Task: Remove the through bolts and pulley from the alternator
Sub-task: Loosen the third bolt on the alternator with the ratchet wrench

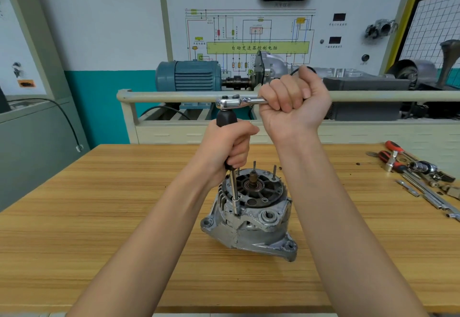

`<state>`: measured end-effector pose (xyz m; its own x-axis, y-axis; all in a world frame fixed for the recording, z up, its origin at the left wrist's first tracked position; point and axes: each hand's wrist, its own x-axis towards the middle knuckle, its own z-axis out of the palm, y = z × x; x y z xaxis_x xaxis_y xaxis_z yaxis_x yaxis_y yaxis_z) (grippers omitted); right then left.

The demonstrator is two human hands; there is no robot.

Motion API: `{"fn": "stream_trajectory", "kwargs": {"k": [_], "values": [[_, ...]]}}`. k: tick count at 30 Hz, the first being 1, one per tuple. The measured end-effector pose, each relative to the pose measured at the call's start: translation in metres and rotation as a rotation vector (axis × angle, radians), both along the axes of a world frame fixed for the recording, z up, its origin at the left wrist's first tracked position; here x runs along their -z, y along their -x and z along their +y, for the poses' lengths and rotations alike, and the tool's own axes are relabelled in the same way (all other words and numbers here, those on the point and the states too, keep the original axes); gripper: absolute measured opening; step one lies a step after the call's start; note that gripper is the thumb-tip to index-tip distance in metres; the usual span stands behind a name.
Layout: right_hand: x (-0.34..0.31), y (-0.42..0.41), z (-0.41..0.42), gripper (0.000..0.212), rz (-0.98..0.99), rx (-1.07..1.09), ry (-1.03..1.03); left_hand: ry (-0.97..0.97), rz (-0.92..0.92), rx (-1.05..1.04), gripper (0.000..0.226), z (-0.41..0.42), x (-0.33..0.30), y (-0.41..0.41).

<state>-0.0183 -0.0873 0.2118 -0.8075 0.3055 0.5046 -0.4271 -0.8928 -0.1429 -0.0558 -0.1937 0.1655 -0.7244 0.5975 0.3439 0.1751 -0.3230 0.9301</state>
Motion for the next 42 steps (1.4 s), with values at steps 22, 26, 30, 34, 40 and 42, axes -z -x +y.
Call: {"fn": "stream_trajectory", "kwargs": {"k": [22, 26, 30, 34, 40, 42], "values": [[0.005, 0.010, 0.015, 0.048, -0.040, -0.140, 0.108, 0.001, -0.001, 0.065, 0.048, 0.004, 0.003, -0.002], [0.006, -0.007, 0.007, 0.048, -0.009, 0.059, 0.090, -0.008, 0.004, -0.081, 0.054, 0.009, 0.004, -0.007], [0.010, -0.025, -0.009, 0.061, 0.083, 0.318, -0.051, -0.015, 0.005, -0.194, 0.045, 0.015, 0.005, -0.009], [0.010, -0.025, -0.014, 0.062, 0.140, 0.382, -0.128, -0.016, -0.003, -0.197, 0.044, 0.014, 0.005, -0.008], [-0.002, 0.003, 0.013, 0.058, -0.037, -0.004, -0.001, 0.005, 0.029, -0.048, 0.052, 0.007, 0.004, -0.005], [-0.003, 0.011, 0.014, 0.054, -0.067, -0.091, 0.051, 0.011, 0.020, -0.019, 0.052, 0.006, 0.003, -0.004]]}}
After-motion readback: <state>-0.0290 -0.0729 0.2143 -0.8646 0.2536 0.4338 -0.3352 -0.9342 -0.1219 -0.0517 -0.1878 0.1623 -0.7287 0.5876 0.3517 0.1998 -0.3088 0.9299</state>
